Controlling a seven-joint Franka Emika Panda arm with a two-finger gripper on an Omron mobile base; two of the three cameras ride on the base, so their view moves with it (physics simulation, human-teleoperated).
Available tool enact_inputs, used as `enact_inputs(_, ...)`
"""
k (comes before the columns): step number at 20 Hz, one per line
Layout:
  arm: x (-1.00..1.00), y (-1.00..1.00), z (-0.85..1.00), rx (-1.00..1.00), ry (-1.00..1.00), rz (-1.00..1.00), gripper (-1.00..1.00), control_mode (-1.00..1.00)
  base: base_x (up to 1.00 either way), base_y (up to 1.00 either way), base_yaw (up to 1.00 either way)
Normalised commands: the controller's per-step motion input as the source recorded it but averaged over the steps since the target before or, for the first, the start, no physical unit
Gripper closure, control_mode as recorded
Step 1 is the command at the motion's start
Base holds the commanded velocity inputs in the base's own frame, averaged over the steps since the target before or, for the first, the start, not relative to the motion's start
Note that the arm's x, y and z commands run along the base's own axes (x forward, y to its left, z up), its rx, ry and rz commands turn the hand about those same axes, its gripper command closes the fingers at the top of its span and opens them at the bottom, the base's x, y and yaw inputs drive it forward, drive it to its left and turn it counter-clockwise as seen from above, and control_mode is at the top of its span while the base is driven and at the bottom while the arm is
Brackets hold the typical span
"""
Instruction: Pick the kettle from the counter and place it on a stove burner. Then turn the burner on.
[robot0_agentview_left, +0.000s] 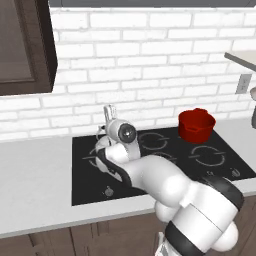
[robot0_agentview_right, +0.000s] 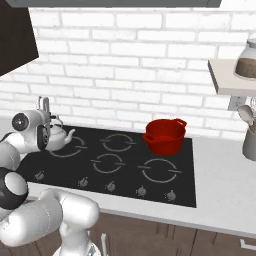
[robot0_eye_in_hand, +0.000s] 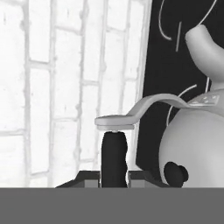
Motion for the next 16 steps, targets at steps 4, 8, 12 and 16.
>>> enact_inputs(4, 0.41, 0.1, -0.14, 0.03, -0.04, 0.0, 1.0, -1.0, 0.0, 0.0, 0.0)
enact_inputs(8, 0.34, 0.01, -0.11, 0.01, -0.01, 0.0, 1.0, -1.0, 0.0, 0.0, 0.0)
enact_inputs(12, 0.24, 0.0, -0.16, 0.0, 0.0, 0.0, 1.0, -1.0, 0.0, 0.0, 0.0)
enact_inputs(16, 0.21, 0.04, -0.28, 0.0, 0.04, 0.0, 1.0, -1.0, 0.0, 0.0, 0.0)
